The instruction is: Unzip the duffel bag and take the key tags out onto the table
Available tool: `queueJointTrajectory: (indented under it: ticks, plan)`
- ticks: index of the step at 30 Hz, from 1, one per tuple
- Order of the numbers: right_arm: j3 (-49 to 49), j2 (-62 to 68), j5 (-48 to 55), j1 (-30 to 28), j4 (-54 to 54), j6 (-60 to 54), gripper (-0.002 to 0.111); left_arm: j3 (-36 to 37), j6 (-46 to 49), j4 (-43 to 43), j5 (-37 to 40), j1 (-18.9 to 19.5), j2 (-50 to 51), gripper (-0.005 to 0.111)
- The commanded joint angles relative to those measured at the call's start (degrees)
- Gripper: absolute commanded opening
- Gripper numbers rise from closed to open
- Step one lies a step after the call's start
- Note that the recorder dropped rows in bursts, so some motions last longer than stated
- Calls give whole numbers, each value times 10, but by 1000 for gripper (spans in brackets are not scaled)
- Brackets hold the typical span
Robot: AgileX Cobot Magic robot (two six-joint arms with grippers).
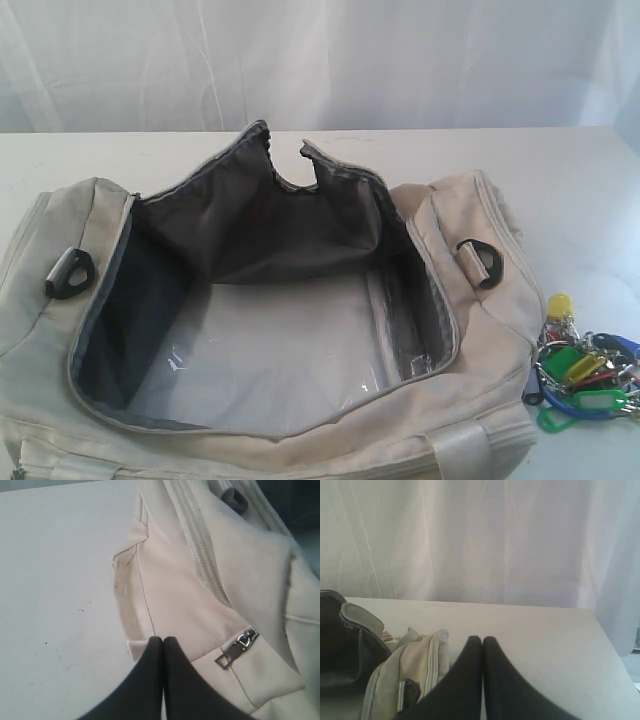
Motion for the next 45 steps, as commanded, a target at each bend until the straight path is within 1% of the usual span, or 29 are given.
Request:
queueJointTrajectory:
  ticks: [1,2,7,12,23,32,35,37,40,45]
  plan:
    - [3,-2,-3,1,2,-2,0,3,4,73,-2,6,-2,0]
    - [3,-2,-3,1,2,-2,0,3,4,97,-2,7,-2,0]
    - [3,-2,-3,1,2,-2,0,3,4,127,-2,7,-2,0]
    - [3,-2,-3,1,1,-3,0,3,4,215,0,8,-2,0]
    - [3,-2,-3,1,1,-3,0,3,4,211,5,8,-2,0]
    - [3,-2,-3,1,1,-3,0,3,4,145,4,8,-2,0]
    - [3,-2,-3,1,1,-3,0,3,4,144,3,23,-2,0]
    - [3,-2,-3,1,1,-3,0,3,4,131,2,44,-2,0]
    - [3,-2,-3,1,1,-3,0,3,4,116,2,63,-2,0]
    - [3,-2,-3,1,1,-3,0,3,4,116,2,63,-2,0]
